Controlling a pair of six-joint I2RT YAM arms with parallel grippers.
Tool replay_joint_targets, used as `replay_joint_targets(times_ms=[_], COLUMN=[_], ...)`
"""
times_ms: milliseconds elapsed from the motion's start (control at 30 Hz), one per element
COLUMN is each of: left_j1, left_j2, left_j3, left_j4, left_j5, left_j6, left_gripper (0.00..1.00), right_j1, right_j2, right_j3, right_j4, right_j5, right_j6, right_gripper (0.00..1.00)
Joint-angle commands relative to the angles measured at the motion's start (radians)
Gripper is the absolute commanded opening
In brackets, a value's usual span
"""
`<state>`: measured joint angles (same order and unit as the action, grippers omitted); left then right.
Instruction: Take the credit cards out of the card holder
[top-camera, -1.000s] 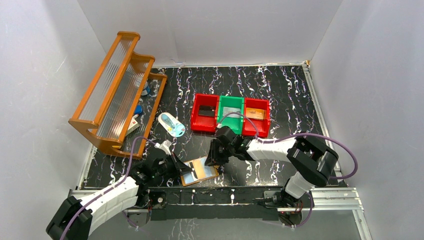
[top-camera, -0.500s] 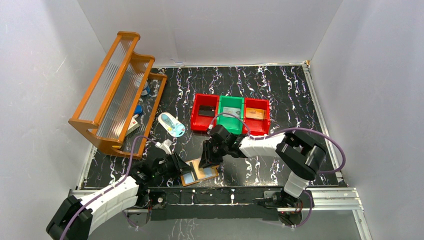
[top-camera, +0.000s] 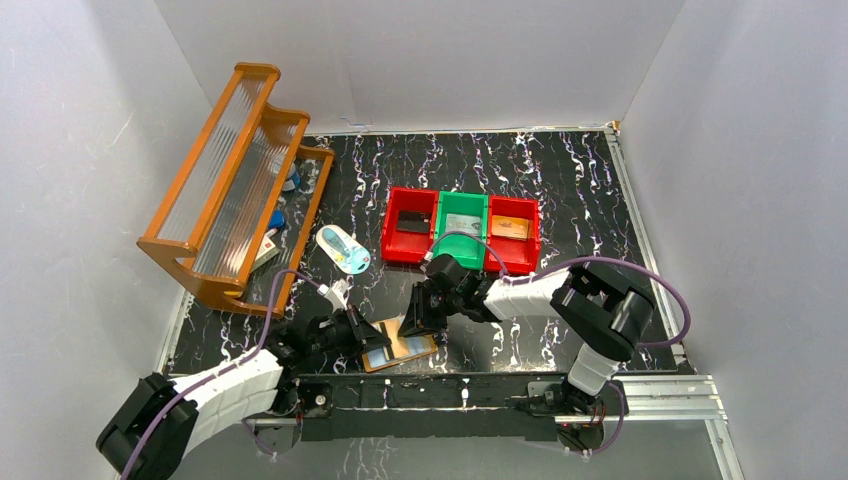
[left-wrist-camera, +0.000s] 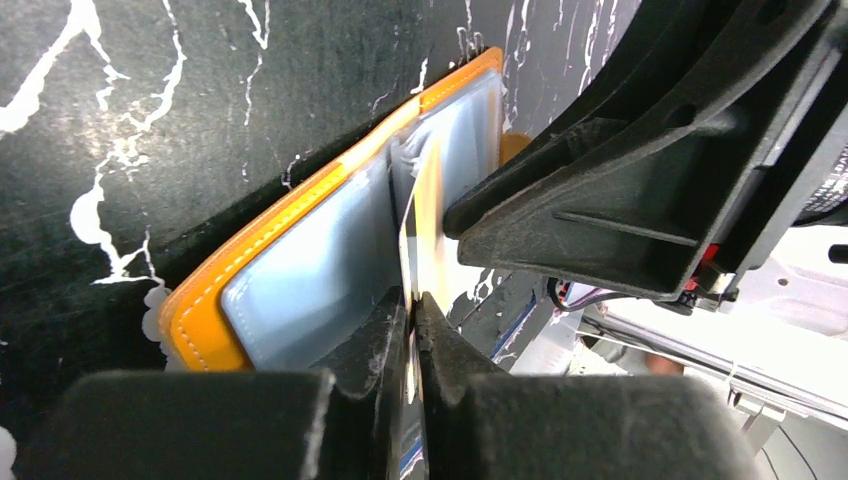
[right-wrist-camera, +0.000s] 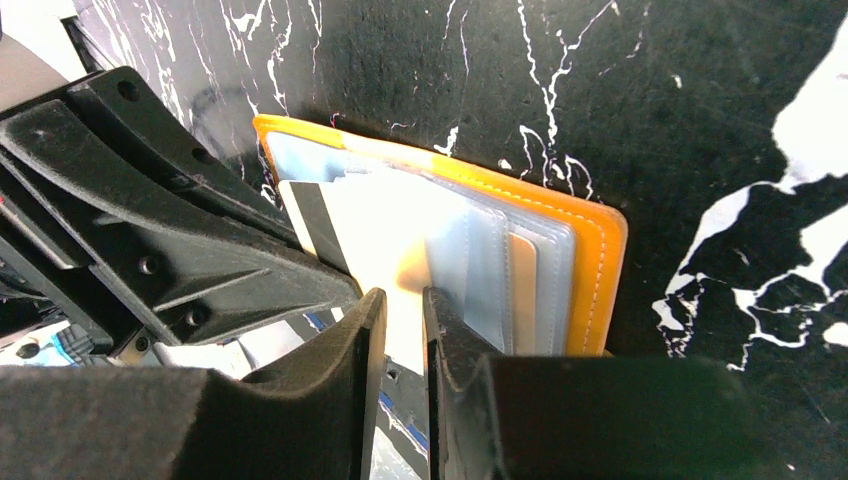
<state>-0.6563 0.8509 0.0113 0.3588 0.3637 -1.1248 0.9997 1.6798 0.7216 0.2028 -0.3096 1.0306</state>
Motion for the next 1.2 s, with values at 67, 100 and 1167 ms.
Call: replay_joint_targets(times_ms=[67, 100, 1167], left_j1=[0.003, 0.003, 0.003], left_j2=[-0.082, -0.110, -0.273], left_j3=[0.032, 0.041, 0.443], left_j4=[-0.139, -0.187, -0.533], left_j5=[-0.048, -0.068, -0.026], left_j6=[0.016, 0.020, 0.355], left_gripper=[0.00, 0.00, 0.00], right_j1=[0.012, 0.013, -0.053], right_j2=[0.021, 0.015, -0.561], right_j3=[-0.050, -0.049, -0.233], right_j4=[-0.131, -0.134, 0.145], right_j5=[0.091, 0.098, 0.250], right_j6=[-0.018, -0.020, -0.139], right_gripper=[0.29, 0.29, 0.70])
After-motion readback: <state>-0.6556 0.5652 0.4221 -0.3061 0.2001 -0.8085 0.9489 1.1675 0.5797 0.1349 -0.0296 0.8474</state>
